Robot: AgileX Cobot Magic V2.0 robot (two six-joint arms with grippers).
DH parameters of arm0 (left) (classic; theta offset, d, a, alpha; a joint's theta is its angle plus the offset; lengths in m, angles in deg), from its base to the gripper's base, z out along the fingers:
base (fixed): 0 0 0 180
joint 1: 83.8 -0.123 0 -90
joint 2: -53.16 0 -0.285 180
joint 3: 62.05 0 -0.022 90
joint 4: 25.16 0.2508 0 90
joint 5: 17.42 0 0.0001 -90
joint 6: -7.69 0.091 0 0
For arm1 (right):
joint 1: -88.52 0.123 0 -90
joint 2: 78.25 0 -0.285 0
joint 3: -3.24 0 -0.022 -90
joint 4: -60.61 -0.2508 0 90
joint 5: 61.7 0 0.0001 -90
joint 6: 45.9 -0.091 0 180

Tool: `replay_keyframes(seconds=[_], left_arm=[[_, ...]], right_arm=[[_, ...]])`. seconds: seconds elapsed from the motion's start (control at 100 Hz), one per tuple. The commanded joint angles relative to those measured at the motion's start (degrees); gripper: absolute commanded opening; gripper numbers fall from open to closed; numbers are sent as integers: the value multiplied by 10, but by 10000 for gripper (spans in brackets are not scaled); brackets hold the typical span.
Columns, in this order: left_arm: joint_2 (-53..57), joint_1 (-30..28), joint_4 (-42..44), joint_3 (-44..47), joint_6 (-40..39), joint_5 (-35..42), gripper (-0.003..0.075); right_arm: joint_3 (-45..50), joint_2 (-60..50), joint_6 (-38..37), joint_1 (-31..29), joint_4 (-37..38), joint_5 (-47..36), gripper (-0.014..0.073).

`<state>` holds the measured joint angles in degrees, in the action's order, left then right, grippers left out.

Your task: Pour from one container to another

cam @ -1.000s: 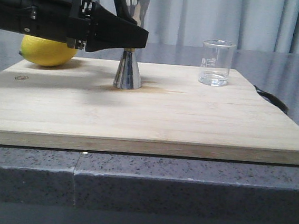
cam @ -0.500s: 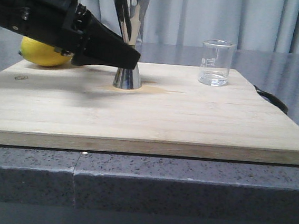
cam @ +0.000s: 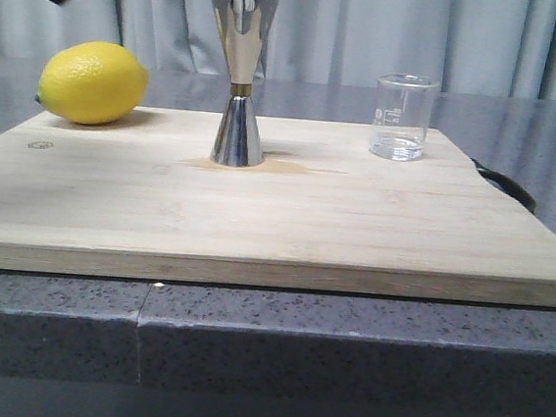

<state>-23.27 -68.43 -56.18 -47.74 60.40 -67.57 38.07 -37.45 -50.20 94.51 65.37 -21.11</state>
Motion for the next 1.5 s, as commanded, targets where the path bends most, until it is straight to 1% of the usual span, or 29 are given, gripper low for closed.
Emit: replay_keyframes(seconds=[0.0, 0.12, 0.17, 0.24, 0.34, 0.41, 0.49, 0.56, 0.66, 0.75, 0.8, 0.85, 0.9, 0.92, 0.97, 1.04, 1.11, 1.16, 1.25, 1.3, 1.35, 1.49], left_arm=[[60, 4, 85, -23, -143, -2, 558], [121, 3, 198, -23, -298, -19, 557], [142, 3, 245, -18, -379, -19, 551], [174, 3, 290, -3, -451, -16, 540], [228, 3, 325, 41, -517, 20, 519], [265, 3, 332, 79, -546, 68, 503], [301, 3, 330, 119, -547, 123, 482], [324, 3, 327, 146, -547, 153, 467], [340, 3, 327, 167, -547, 162, 443], [339, 3, 327, 169, -547, 160, 411], [338, 3, 327, 171, -547, 163, 382], [338, 3, 327, 171, -547, 163, 343], [338, 3, 327, 171, -547, 163, 298], [338, 3, 327, 171, -547, 163, 277], [338, 3, 327, 171, -547, 163, 230], [338, 3, 327, 171, -547, 163, 169], [338, 3, 327, 171, -547, 163, 113], [338, 3, 327, 171, -547, 163, 73], [338, 3, 327, 172, -547, 163, 27], [338, 3, 327, 172, -547, 163, 0], [338, 3, 327, 172, -547, 165, -19], [338, 3, 323, 172, -547, 166, -19]], right_arm=[[-15, 0, 0, -3, 8, -39, 627], [-15, 0, 0, -3, 8, -39, 627], [-15, 0, 0, -3, 8, -39, 627], [-15, 0, 0, -3, 8, -39, 627], [-15, 0, 0, -3, 8, -39, 627], [-15, 0, 0, -3, 8, -39, 627], [-15, 0, 0, -3, 8, -39, 627], [-15, 0, 0, -3, 8, -39, 627], [-15, 0, 0, -3, 8, -39, 627], [-15, 0, 0, -3, 8, -37, 622], [-15, 0, 0, -3, 8, -33, 590], [-15, 0, 0, -3, 8, -29, 524], [-15, 0, 0, -3, 8, -25, 418], [-15, 0, 0, -3, 8, -24, 390], [-15, 0, 0, -3, 8, -24, 279], [-15, 0, 0, -3, 8, -24, 163], [-15, 0, 0, -3, 8, -24, 74], [-15, 0, 0, -3, 8, -24, 26], [-15, 0, 0, -3, 8, -24, -41], [-15, 0, 0, -3, 8, -24, -62], [-15, 0, 0, -3, 8, -24, -66], [-15, 0, 0, -3, 8, -31, -66]])
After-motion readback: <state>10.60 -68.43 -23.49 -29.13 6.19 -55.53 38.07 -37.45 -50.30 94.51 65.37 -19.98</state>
